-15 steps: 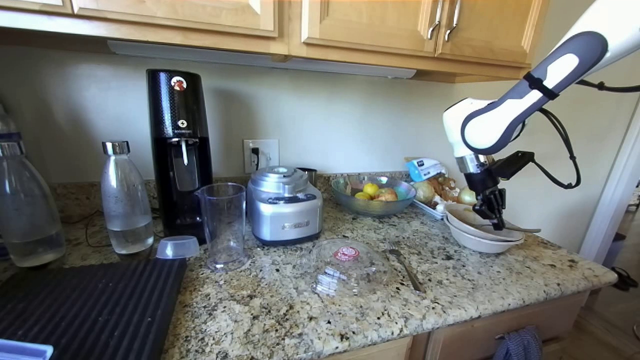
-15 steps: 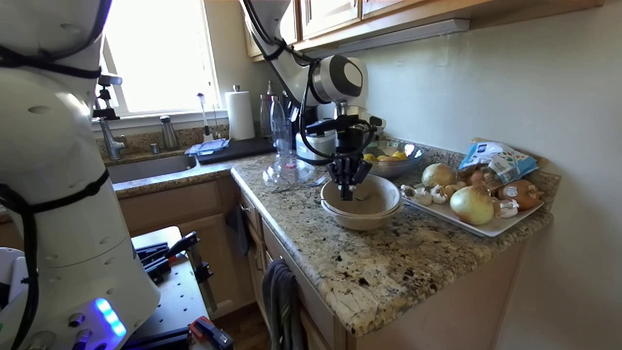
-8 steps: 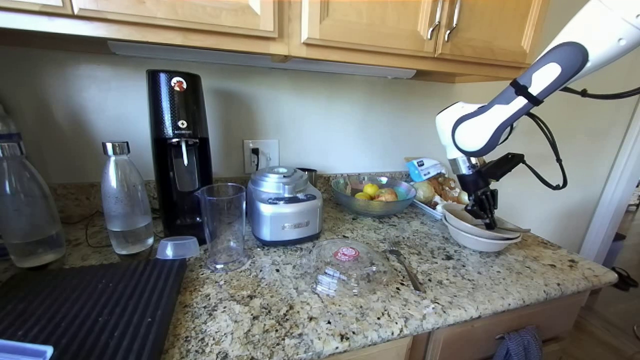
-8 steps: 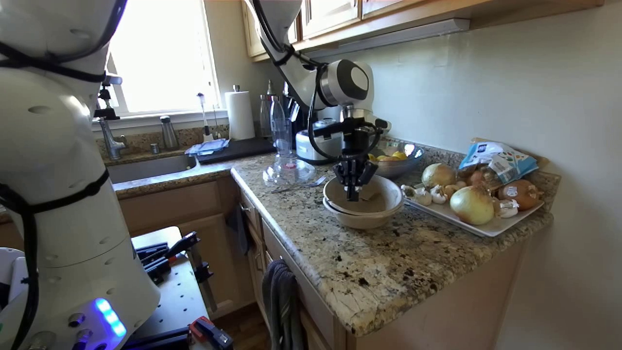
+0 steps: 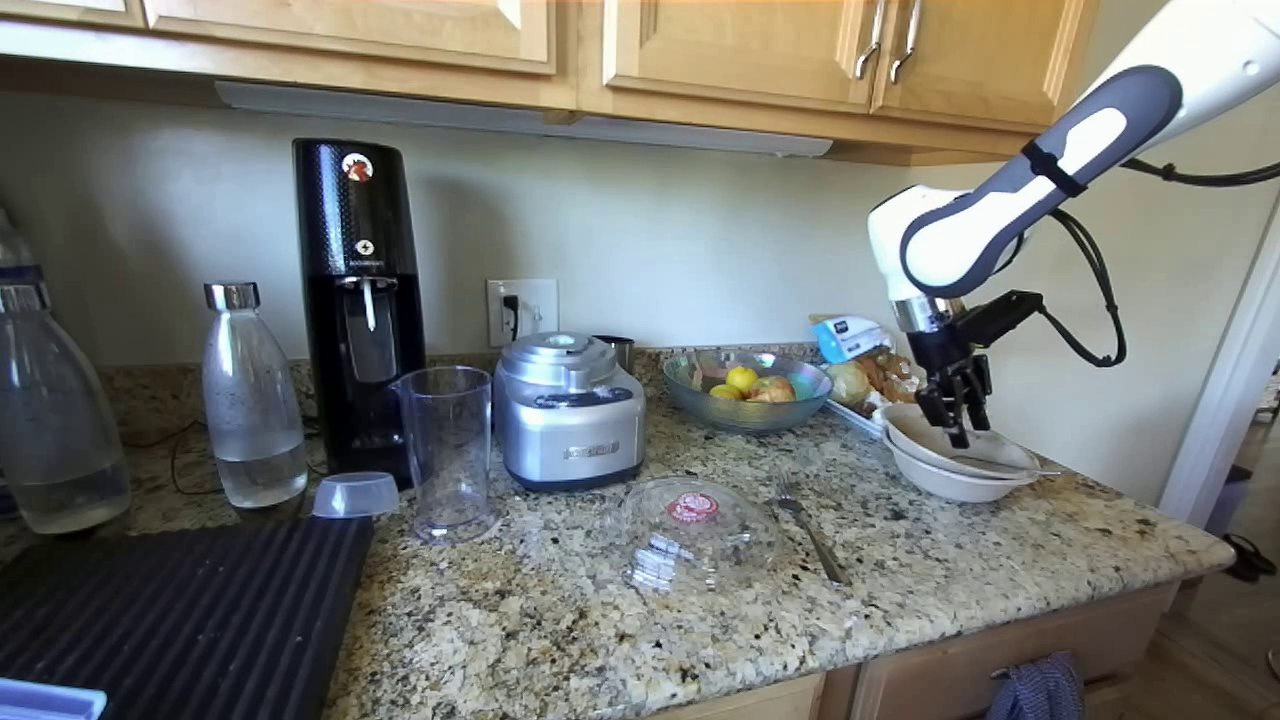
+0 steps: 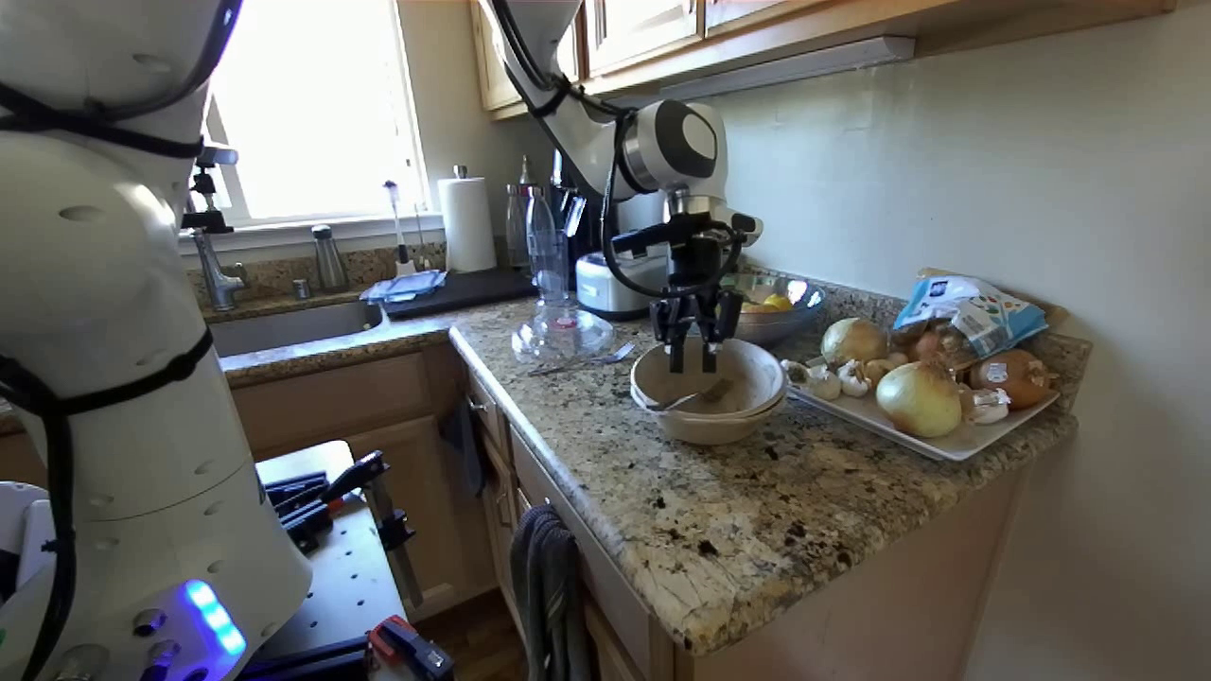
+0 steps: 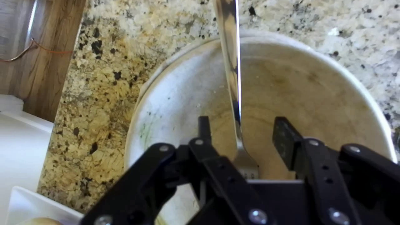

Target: Pick the bowl on the left, put it in the bowl on the right then put both forks inside the bowl

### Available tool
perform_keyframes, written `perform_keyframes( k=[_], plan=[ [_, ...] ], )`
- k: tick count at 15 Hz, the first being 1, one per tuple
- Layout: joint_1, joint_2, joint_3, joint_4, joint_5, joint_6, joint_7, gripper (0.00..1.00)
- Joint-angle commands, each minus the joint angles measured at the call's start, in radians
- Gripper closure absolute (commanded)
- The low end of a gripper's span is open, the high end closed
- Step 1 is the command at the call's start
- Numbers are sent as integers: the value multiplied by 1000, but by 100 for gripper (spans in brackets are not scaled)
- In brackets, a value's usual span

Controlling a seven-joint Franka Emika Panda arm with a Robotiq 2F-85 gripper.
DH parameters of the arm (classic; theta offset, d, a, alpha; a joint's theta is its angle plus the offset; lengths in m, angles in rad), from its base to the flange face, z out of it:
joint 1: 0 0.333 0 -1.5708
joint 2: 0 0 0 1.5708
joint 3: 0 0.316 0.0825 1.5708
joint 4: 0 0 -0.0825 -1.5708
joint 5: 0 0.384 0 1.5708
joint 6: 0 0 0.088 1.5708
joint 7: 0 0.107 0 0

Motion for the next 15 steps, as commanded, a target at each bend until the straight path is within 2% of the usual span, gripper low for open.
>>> perform_keyframes(
  k=[1, 3, 4, 10, 15],
  plan=[
    [12, -86, 3, -51, 0, -4, 22, 14],
    [15, -131, 14, -76, 3, 15, 21, 3],
    [16, -154, 20, -88, 4, 25, 20, 1],
    [38, -282, 69, -162, 26, 105, 60, 0],
    [88, -293, 105, -210, 2, 236, 251, 0]
  ],
)
